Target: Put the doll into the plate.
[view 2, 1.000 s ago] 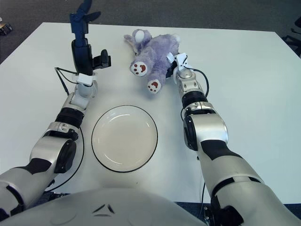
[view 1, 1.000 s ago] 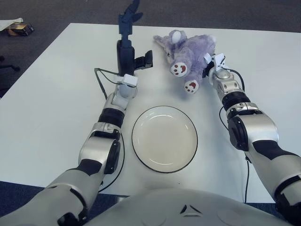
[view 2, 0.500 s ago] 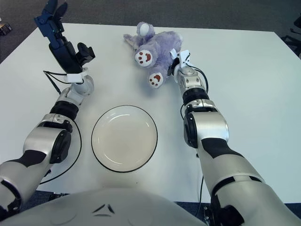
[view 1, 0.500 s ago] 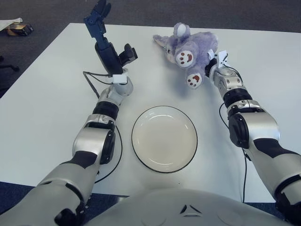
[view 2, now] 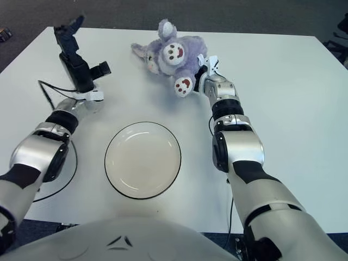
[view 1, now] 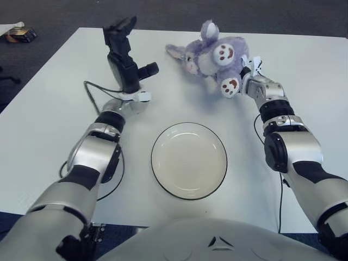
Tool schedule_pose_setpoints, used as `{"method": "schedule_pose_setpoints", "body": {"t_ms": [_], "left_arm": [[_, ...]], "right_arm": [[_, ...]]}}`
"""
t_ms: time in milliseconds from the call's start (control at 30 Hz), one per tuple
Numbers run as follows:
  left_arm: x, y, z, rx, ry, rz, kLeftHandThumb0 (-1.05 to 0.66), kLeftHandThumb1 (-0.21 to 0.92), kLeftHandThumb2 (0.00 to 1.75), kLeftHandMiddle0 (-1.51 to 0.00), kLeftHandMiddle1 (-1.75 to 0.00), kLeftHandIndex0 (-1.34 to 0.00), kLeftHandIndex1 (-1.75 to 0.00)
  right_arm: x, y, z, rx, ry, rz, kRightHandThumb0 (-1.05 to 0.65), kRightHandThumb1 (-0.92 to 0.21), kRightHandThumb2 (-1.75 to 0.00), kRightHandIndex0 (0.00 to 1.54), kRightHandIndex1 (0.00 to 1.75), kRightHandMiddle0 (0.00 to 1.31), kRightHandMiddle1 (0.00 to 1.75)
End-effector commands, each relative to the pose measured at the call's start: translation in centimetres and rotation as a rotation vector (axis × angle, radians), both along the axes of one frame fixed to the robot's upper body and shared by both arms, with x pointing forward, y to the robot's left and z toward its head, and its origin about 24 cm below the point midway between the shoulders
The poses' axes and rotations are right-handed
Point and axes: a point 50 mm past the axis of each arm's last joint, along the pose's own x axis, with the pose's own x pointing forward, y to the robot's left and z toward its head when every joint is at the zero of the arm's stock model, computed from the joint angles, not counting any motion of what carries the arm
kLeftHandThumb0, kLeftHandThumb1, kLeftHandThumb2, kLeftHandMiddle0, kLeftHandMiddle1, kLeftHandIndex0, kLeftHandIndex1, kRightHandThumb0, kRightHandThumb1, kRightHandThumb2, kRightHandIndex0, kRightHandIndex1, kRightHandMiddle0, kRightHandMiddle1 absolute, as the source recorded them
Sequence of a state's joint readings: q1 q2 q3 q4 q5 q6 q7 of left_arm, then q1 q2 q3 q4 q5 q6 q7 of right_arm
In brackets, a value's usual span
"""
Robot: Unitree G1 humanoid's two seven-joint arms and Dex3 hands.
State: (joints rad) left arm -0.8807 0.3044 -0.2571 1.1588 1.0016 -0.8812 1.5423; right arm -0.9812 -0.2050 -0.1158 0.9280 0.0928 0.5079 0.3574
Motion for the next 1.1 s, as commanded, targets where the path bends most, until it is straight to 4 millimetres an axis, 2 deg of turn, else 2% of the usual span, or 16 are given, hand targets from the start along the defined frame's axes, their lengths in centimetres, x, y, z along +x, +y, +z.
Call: {"method": "schedule_pose_setpoints", "body": {"t_ms": [0,67,200,367,567,833,1067], "left_arm": [[0.6,0.2,-0.4,0.138,0.101,0.014,-0.65,0.91,0.79,-0.02,-0.92,0.00,-0.85],[0.8,0.3,-0.6,0.178,0.154,-0.003,-0.64,0.90,0.77,-0.01,-0.91,0.00,-0.83],[1.3,0.4,-1.1,0.264,0.297,-0.043,-0.65,0.85,0.76,0.00,-0.90,0.00,-0.77],[1.7,0.6,-1.6,0.316,0.434,-0.083,-0.68,0.77,0.74,0.00,-0.86,0.00,-0.73],[2.3,0.7,-1.7,0.381,0.562,-0.114,-0.73,0.72,0.71,0.00,-0.80,0.00,-0.67],[2.8,0.8,-1.3,0.476,0.636,-0.137,-0.76,0.63,0.66,0.00,-0.71,0.00,-0.52],[3.0,0.8,-1.2,0.508,0.664,-0.132,-0.84,0.62,0.63,0.00,-0.65,0.00,-0.45]], "right_arm": [[-1.6,-0.3,-1.3,0.042,0.174,0.040,0.00,-0.17,-1.49,0.70,1.74,0.50,1.75],[-1.9,-0.1,-0.9,0.050,0.193,0.056,0.00,-0.19,-1.47,0.64,1.74,0.53,1.75],[-2.7,0.4,0.0,0.062,0.232,0.087,0.00,-0.29,-1.35,0.53,1.75,0.49,1.75],[-3.4,0.6,0.5,0.075,0.255,0.109,0.00,-0.33,-1.31,0.49,1.75,0.47,1.75],[-3.9,0.7,1.1,0.073,0.254,0.129,0.00,-0.31,-1.33,0.51,1.74,0.49,1.75],[-4.1,0.8,1.8,0.115,0.258,0.171,0.00,-0.29,-1.36,0.52,1.74,0.51,1.75],[-4.1,0.6,2.2,0.126,0.258,0.198,0.00,-0.27,-1.37,0.53,1.74,0.52,1.75]]}}
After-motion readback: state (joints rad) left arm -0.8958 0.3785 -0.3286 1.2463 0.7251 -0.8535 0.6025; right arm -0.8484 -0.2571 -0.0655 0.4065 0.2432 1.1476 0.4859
